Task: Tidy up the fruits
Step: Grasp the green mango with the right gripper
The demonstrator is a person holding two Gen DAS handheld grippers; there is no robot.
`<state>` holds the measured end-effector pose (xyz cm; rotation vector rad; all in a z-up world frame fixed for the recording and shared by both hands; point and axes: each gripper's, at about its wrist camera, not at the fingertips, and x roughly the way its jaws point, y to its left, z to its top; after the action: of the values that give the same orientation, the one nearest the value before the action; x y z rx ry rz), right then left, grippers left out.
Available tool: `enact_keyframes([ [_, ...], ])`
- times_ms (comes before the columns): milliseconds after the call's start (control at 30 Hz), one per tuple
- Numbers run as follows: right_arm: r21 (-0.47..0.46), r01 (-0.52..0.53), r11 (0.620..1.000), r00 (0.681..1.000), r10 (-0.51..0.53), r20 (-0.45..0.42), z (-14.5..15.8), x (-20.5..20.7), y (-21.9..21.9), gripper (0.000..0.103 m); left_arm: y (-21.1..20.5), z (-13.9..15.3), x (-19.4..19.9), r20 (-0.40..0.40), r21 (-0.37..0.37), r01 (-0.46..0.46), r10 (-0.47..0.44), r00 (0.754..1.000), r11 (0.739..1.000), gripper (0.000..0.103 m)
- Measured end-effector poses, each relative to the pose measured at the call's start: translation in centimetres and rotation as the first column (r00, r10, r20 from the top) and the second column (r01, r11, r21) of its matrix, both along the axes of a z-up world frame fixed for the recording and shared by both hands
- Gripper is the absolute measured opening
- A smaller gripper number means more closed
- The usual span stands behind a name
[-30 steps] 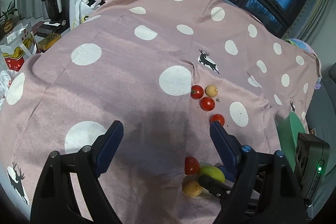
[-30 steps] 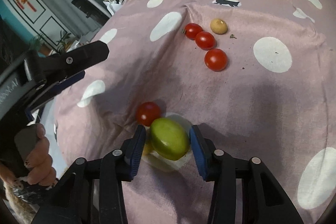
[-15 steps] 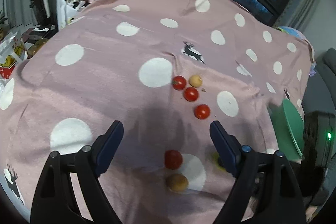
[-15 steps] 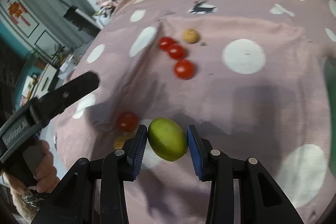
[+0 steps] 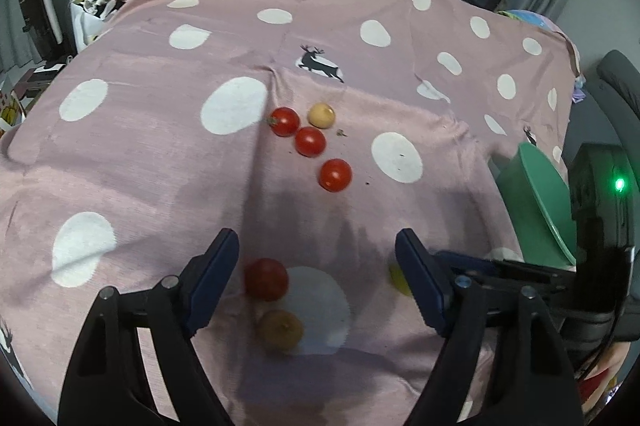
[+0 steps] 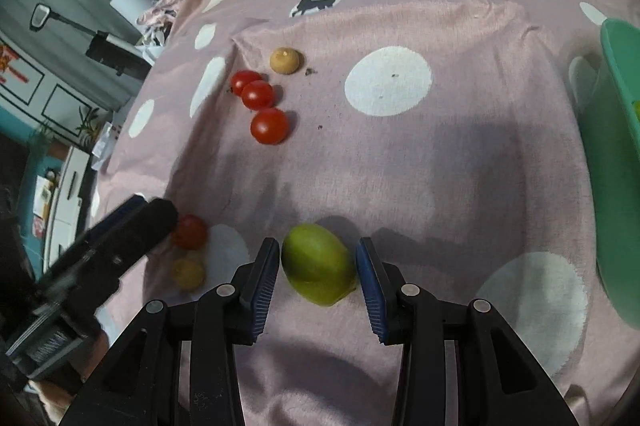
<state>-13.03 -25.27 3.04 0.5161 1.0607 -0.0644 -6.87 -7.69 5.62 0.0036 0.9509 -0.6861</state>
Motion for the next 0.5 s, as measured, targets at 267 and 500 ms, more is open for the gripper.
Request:
enact_keyframes([
  [267,0.048,0.071,0.996,0.994,-0.075,0.083,1.4,-1.5,-2.0,0.041,-2.0,-0.4,-1.6,-0.071,-0.051,0.136,-0.139,0.988,0.989,0.052],
  [500,0.150,0.057,0.987,0.992,-0.073,0.105,1.2,-1.3,-2.2,0.041,-5.5,-2.6,-3.6,-0.144,-0.020,0.251,-0.251,0.957,0.968,0.049],
])
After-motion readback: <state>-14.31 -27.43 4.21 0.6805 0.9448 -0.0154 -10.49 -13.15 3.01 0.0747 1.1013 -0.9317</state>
